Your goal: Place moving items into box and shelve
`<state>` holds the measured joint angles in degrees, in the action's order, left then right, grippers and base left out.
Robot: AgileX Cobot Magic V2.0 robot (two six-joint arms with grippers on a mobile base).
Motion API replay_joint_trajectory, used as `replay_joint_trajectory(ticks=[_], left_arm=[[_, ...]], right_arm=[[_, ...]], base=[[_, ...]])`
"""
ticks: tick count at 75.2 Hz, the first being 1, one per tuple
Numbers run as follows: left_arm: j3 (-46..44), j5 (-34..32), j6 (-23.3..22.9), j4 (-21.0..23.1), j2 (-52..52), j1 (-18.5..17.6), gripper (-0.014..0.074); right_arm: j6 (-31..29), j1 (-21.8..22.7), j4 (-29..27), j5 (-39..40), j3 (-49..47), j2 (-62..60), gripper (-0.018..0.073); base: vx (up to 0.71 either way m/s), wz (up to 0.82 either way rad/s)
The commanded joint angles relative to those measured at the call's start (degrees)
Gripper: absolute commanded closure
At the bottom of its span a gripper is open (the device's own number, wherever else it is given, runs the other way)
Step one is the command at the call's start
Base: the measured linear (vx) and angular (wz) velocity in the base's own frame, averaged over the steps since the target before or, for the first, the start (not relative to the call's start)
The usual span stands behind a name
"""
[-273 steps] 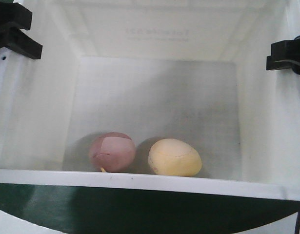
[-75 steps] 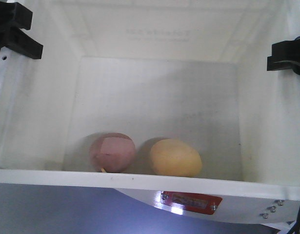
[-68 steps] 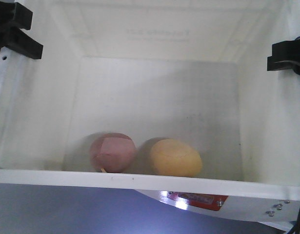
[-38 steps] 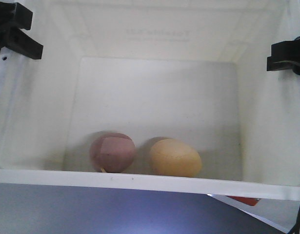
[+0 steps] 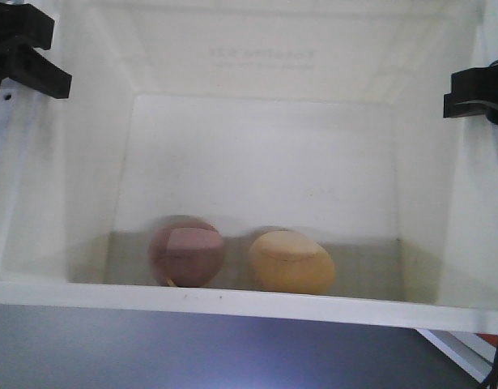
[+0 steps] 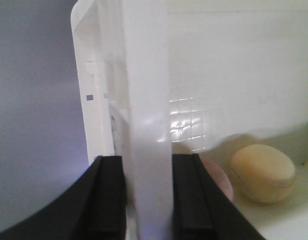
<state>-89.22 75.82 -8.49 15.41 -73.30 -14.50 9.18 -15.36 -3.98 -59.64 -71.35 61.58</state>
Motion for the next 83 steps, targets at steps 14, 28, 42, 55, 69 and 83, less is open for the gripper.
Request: replay_joint_trajectory(ticks=[14, 28, 42, 55, 69, 83], left_arm=[[-2.58, -4.25, -0.68, 6.15, 2.26, -0.02, 0.0599], [-2.58, -4.25, -0.68, 6.15, 2.26, -0.02, 0.0599], [-2.58, -4.25, -0.68, 6.15, 2.26, -0.02, 0.0599], [-2.58, -4.25, -0.68, 5.97, 2.26, -0.02, 0.0599], [-2.58, -4.20, -0.68, 5.96, 2.26, -0.02, 0.0599], [-2.58, -4.20, -0.68, 5.96, 2.26, -0.02, 0.0599]], right_arm=[[-1.11, -0.05, -2.04, 7.20, -2.23, -1.66, 0.0565], [-1.11, -0.05, -2.04, 7.20, -2.23, -1.66, 0.0565], [-1.11, -0.05, -2.04, 7.20, -2.23, -1.66, 0.0565], [-1.11, -0.05, -2.10, 7.08, -2.23, -1.66, 0.0565], [-1.11, -0.05, -2.04, 7.03, -2.23, -1.66, 0.0565], [-1.11, -0.05, -2.04, 7.03, -2.23, -1.66, 0.0565]], base=[[-0.17, 0.68], [-0.18, 0.69], [-0.18, 0.70], [-0.18, 0.72], [-0.17, 0.78], [-0.15, 0.85]])
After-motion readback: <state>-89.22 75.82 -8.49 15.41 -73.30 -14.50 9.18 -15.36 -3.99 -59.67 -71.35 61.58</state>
